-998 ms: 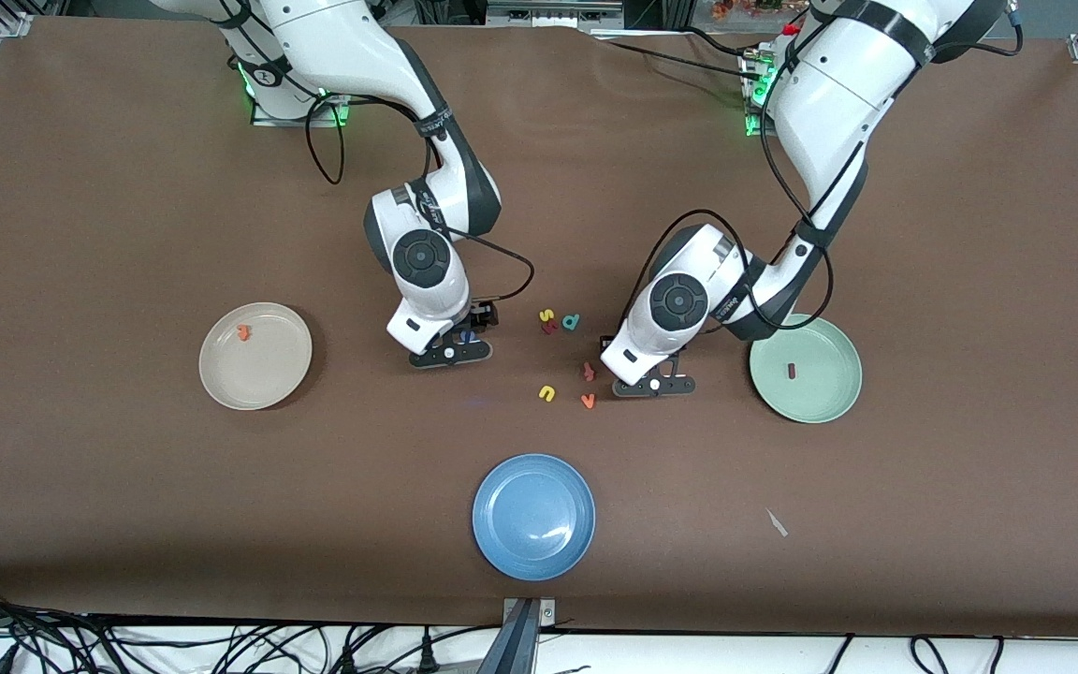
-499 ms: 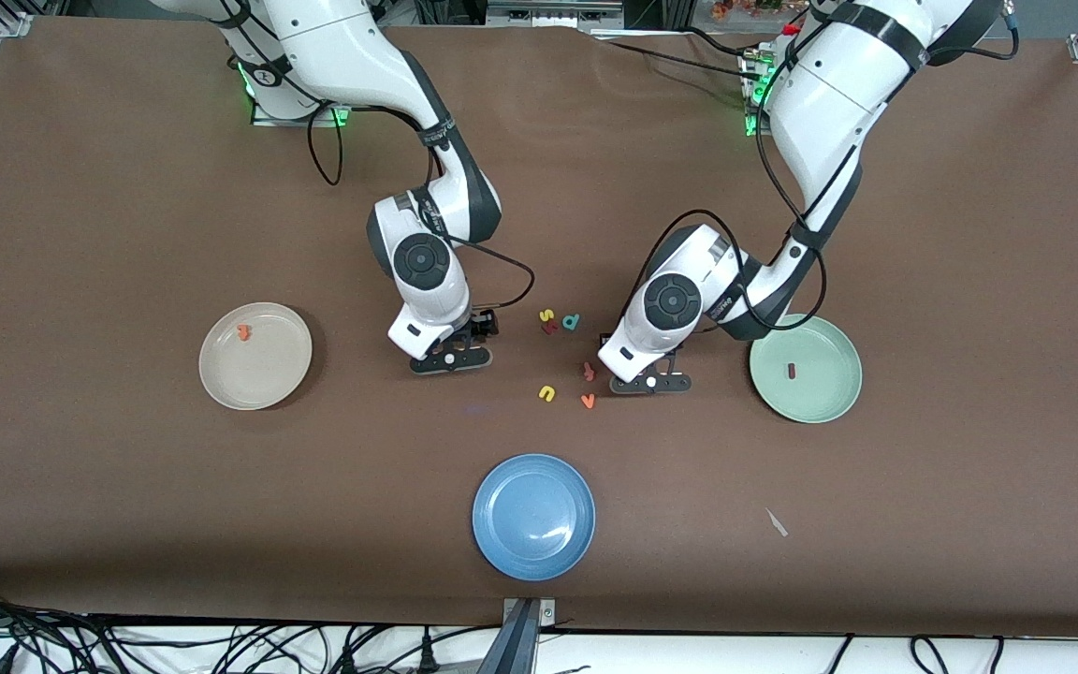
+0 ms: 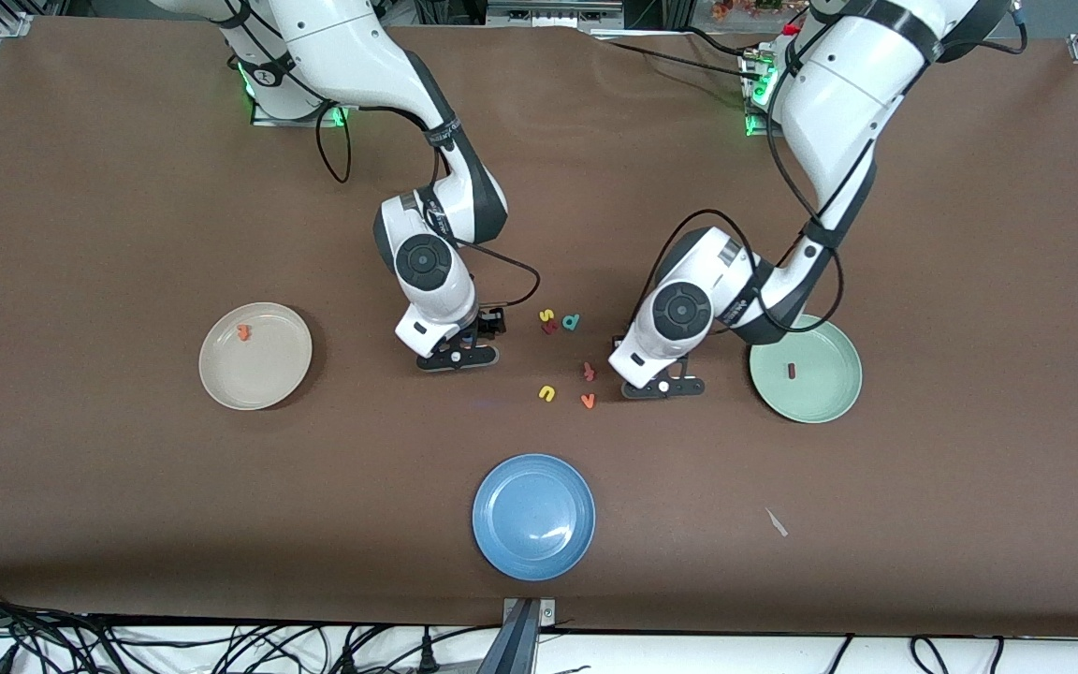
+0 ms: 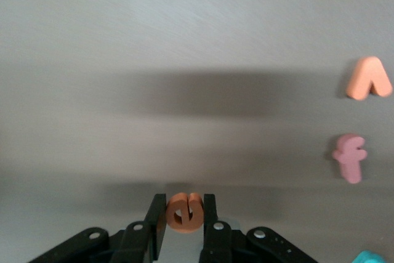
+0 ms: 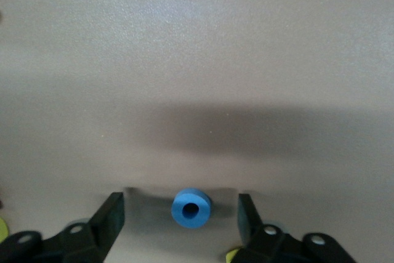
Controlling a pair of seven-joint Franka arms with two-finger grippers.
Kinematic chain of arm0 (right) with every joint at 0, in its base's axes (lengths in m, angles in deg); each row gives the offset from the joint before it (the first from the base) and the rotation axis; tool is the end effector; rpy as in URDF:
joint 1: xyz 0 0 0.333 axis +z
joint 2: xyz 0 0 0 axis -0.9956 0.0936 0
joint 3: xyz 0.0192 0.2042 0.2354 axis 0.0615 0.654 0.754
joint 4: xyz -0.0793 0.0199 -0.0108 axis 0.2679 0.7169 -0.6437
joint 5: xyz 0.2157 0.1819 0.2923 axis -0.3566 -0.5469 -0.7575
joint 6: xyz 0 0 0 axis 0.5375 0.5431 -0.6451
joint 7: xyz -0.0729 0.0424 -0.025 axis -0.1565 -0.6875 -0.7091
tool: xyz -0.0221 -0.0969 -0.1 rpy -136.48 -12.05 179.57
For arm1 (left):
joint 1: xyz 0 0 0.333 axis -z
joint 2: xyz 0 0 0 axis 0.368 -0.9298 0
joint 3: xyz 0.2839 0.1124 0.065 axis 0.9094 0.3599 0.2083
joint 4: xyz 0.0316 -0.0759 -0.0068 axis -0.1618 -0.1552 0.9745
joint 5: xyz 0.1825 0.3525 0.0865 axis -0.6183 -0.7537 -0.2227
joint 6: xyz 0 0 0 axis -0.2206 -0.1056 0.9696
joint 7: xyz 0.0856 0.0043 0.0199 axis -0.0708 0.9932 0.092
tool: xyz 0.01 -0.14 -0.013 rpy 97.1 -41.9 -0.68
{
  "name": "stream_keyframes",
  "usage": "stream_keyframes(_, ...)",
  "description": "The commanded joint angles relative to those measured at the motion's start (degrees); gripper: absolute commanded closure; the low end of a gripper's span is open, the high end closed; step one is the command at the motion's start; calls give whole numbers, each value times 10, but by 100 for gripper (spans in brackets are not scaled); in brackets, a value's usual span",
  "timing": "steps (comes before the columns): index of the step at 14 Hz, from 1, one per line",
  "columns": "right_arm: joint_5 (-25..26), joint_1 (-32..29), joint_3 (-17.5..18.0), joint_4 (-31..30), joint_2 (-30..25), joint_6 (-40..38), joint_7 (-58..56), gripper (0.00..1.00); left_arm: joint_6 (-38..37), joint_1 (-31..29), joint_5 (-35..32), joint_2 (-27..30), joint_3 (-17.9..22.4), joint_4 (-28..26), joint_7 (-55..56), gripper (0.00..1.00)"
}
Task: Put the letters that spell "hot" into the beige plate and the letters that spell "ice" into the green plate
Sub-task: 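Place orange e on the green plate with the left gripper while right lifts o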
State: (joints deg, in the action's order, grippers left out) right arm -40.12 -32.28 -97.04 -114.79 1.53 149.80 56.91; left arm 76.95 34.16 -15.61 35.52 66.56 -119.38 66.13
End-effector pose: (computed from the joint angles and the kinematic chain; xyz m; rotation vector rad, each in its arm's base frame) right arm 0.5510 0.3992 0.1340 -3.1015 -0.1819 0.0448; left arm 0.5953 -0.3231 0.1566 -3.0781 -0.0759 0.2914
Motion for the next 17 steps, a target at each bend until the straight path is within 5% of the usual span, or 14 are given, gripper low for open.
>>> stream_keyframes(1, -10, -5, 2, 15, 12, 1, -14, 25, -55, -55, -16, 38, -2, -11, -87, 100)
stream_keyframes(9, -14, -4, 2, 15, 14, 11, -20, 38, -92, -166, -56, 28, -3, -22, -231, 100)
stream_keyframes(10, -16, -3, 2, 15, 15, 10, -21, 41, -92, -167, -55, 28, -4, -22, -230, 86)
stream_keyframes(11, -16, -2, 2, 14, 14, 9, -21, 42, -92, -165, -55, 27, -3, -22, -230, 38)
stream_keyframes(12, -16, -3, 2, 14, 14, 8, -21, 43, -92, -168, -55, 28, -4, -22, -231, 1)
stream_keyframes(17, -16, -2, 1, 8, 12, 5, -27, 53, -98, -152, -43, 39, -56, -19, -193, 0)
